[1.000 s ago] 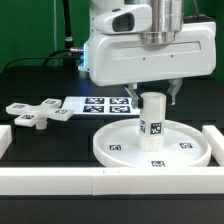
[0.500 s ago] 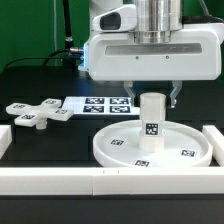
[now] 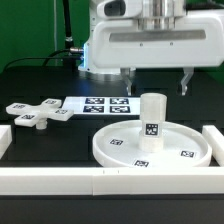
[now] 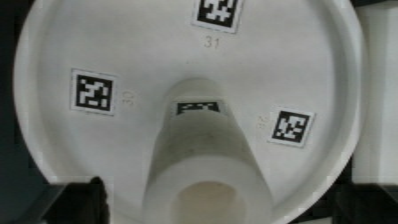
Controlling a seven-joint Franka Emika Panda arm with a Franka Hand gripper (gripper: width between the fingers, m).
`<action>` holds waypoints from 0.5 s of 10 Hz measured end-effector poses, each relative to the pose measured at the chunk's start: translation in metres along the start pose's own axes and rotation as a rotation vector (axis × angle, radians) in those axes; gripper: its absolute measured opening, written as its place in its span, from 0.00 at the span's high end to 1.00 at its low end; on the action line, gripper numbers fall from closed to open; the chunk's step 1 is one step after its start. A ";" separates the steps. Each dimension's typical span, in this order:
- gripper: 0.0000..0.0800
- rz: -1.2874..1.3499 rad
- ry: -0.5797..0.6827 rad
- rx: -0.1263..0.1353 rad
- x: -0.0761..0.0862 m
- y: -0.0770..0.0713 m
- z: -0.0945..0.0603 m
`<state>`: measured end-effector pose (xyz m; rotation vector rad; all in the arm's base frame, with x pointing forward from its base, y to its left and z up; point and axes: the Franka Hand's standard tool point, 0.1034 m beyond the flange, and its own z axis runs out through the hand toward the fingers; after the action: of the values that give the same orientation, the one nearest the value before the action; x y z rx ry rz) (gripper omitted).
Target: Assemble round table
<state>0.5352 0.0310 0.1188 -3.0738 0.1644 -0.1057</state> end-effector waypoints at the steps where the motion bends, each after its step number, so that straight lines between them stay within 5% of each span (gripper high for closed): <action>1: 0.19 -0.019 0.015 -0.003 0.000 0.008 -0.014; 5: 0.19 -0.024 0.016 -0.004 -0.003 0.010 -0.015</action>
Offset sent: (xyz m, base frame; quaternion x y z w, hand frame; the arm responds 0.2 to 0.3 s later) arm 0.0000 0.0000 0.0000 0.0000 0.0000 0.0000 1.0000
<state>0.5299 0.0204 0.1327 -3.0798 0.1292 -0.1306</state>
